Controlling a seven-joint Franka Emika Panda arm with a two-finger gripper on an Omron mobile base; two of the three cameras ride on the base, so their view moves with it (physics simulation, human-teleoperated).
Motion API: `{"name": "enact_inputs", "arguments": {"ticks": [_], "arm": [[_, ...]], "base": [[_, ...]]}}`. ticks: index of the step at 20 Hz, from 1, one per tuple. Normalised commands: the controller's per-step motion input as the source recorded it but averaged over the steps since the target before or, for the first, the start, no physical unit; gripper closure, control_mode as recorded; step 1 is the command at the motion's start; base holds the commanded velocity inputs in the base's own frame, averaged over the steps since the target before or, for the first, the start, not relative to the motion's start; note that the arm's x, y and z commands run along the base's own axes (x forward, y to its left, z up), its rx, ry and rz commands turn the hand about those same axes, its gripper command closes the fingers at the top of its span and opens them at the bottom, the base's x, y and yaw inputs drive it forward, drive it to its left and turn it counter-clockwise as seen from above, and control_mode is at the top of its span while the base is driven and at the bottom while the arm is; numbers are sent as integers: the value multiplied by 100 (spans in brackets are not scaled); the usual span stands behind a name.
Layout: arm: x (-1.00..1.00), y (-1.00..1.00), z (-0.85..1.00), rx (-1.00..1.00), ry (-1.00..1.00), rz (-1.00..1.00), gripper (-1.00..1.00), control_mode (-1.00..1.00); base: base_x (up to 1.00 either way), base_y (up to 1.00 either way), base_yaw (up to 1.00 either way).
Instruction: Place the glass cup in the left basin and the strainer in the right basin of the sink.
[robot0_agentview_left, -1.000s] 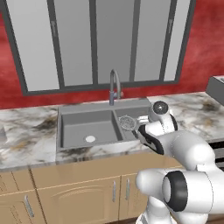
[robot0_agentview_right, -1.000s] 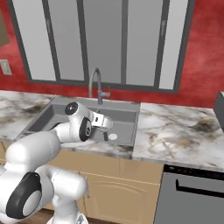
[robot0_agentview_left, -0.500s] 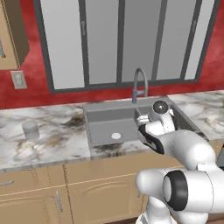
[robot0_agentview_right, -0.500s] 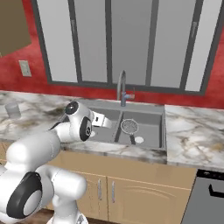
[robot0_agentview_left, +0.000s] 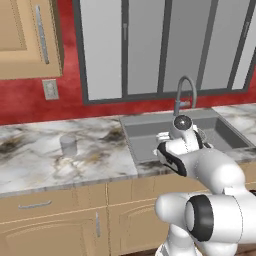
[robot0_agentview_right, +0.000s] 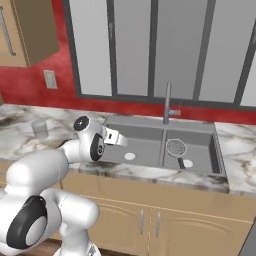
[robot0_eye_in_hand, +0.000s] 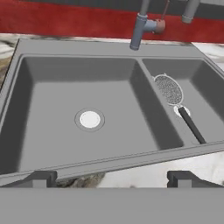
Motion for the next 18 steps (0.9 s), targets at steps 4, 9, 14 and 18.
{"name": "enact_inputs", "arguments": {"ticks": [4,9,14,18], "arm": [[0,0,0,0,0,0,-100,100],[0,0,0,0,0,0,-100,100],[0,0,0,0,0,0,-100,100],[0,0,0,0,0,0,-100,100]], "base": [[9,24,0],[27,25,0],[46,27,0],[18,40,0]]}}
